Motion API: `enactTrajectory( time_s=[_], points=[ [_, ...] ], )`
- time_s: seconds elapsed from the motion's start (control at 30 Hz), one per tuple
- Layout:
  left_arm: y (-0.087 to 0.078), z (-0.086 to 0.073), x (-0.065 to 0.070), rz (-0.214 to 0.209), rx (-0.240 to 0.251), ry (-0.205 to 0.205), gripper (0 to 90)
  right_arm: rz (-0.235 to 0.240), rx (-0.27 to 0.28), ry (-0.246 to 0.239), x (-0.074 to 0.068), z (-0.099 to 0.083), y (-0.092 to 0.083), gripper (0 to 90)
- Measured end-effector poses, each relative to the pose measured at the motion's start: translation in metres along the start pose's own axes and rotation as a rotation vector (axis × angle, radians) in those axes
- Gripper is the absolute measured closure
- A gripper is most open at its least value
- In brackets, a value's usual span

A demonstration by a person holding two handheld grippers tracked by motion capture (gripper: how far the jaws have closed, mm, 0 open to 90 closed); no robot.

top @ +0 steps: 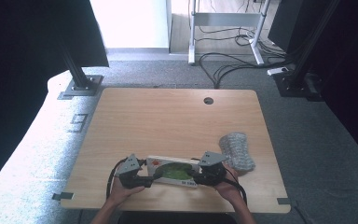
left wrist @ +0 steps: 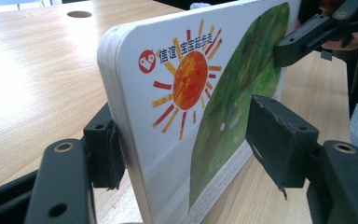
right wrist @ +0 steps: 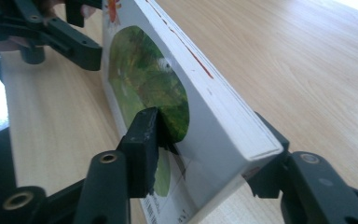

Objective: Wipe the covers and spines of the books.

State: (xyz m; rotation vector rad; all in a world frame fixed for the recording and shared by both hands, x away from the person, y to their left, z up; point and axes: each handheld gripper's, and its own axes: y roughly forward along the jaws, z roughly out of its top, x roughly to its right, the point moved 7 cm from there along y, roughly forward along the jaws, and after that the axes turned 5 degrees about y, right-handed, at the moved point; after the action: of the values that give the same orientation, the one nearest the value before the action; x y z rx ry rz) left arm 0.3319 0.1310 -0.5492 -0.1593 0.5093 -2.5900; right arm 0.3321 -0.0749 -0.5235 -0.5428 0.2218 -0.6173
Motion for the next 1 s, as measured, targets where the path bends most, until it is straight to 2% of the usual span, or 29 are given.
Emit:
enactTrajectory(
  time_s=[0.17, 0.37, 0.57, 0.7, 0.77, 0.87, 1.0],
  points=[
    [-0.003, 0.000, 0.000, -0.002, 0.007, 0.001, 33.2, -0.014, 0.012, -0.010, 0.001, 0.004, 0.005, 47.7],
    [-0.006, 0.001, -0.003, 0.026, 0.019, 0.010, 34.4, -0.029, 0.033, -0.020, 0.006, 0.012, 0.013, 44.2],
    [-0.007, 0.002, -0.002, 0.024, 0.025, 0.013, 34.7, -0.085, 0.046, -0.004, 0.009, 0.014, 0.018, 34.9],
    [-0.008, 0.003, -0.002, 0.028, 0.031, 0.018, 34.8, -0.123, 0.076, 0.038, 0.013, 0.011, 0.018, 31.3],
    [-0.008, 0.003, -0.002, 0.029, 0.031, 0.017, 34.8, -0.137, 0.102, 0.076, 0.017, 0.008, 0.017, 31.4],
    [-0.007, 0.002, -0.002, 0.028, 0.032, 0.016, 34.9, -0.106, 0.123, 0.136, 0.021, 0.003, 0.016, 33.6],
    [-0.007, 0.002, -0.001, 0.024, 0.032, 0.021, 35.3, -0.084, 0.119, 0.169, 0.024, -0.004, 0.018, 37.1]
  ],
)
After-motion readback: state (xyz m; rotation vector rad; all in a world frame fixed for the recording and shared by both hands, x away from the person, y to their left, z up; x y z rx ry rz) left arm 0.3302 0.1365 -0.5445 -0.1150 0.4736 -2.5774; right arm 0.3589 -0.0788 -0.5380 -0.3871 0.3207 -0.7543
